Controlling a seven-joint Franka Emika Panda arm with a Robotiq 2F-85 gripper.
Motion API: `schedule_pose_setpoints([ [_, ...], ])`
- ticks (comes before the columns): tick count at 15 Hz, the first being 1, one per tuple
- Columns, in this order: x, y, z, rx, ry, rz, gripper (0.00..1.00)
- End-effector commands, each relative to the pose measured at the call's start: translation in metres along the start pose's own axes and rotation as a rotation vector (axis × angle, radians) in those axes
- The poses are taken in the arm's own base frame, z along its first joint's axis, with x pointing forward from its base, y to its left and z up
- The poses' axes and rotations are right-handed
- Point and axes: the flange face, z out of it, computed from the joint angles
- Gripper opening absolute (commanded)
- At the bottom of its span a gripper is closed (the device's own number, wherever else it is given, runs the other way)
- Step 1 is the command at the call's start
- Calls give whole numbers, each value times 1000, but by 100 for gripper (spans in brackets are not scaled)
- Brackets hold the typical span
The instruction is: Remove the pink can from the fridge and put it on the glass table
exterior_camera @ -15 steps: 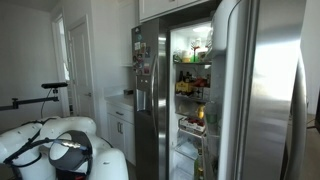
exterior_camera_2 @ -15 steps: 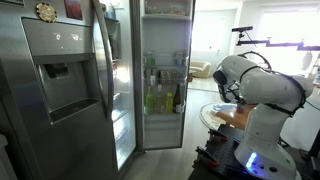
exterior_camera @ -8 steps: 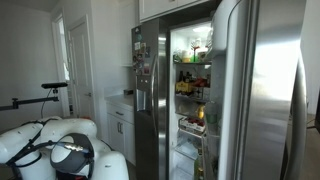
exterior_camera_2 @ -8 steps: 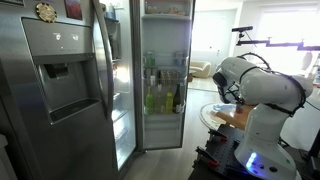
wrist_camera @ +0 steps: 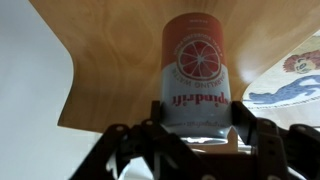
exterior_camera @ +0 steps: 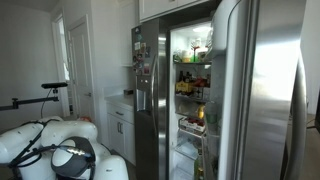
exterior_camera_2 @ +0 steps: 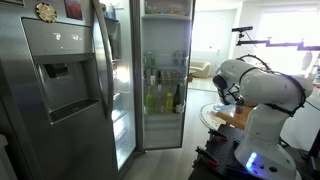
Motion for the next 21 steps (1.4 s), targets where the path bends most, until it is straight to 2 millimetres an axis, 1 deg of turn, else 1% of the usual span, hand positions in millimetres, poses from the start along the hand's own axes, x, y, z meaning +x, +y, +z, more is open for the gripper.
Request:
schedule_pose_setpoints([
  [1, 5, -5, 1, 14, 42, -22, 45],
  [6, 0, -7, 5, 12, 47, -35, 45],
  [12, 1, -5, 4, 8, 48, -45, 45],
  [13, 1, -5, 4, 7, 48, -44, 93],
  [15, 2, -5, 4, 6, 50, -44, 99],
  [16, 4, -4, 3, 5, 54, -44, 100],
  [21, 11, -5, 1, 3, 67, -45, 100],
])
